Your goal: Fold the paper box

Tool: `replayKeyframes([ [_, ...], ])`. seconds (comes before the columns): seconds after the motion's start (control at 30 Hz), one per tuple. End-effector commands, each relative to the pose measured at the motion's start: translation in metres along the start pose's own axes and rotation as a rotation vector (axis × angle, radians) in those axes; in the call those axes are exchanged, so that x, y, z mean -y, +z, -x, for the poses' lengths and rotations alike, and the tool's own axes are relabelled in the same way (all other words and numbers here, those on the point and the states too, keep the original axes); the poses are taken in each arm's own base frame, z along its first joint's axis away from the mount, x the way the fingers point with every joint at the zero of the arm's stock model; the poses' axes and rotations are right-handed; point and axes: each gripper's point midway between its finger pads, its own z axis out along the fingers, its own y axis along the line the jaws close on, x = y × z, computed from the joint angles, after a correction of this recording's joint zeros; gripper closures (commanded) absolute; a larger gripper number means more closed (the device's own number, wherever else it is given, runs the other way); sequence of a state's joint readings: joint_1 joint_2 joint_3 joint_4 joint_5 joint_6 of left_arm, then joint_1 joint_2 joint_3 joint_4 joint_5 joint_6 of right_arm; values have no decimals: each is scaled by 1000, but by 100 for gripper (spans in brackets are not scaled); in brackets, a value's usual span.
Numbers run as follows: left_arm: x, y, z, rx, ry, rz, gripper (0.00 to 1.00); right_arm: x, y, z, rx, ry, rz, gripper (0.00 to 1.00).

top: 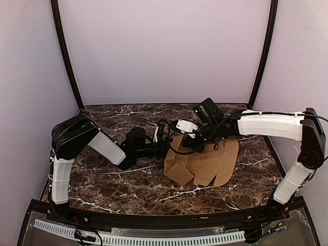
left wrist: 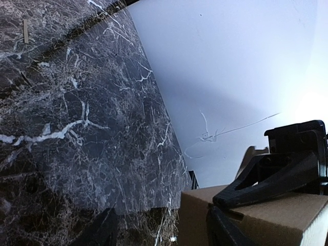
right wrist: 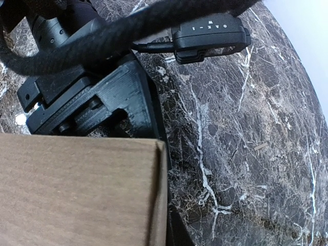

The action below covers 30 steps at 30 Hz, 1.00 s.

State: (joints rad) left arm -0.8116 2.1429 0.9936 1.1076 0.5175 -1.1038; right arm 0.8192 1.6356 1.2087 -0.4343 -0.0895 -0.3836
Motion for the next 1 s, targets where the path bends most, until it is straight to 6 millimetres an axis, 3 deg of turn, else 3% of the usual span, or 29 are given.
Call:
replayKeyframes([
  [0.0,24,0,0,-11,33,-88,40,11,-1,2,33,11,-78,95],
  [0.37,35,16,-4,-35,44,-123,41,62,-3,-5,-32,110,-424,100],
  [0.63,41,14,-4,-14,38,-161,42,69,2,-9,-43,165,-478,100],
  [0.73,39,12,-2,3,32,-158,43,56,9,-6,-38,175,-364,100],
  [0.77,34,9,-1,10,19,-146,42,44,11,1,-13,177,-257,95],
  [0.83,18,4,2,28,-12,-101,42,38,9,-1,-15,188,-185,89],
  [0.97,-24,-12,2,56,-91,27,41,38,8,-27,-132,163,-156,87],
])
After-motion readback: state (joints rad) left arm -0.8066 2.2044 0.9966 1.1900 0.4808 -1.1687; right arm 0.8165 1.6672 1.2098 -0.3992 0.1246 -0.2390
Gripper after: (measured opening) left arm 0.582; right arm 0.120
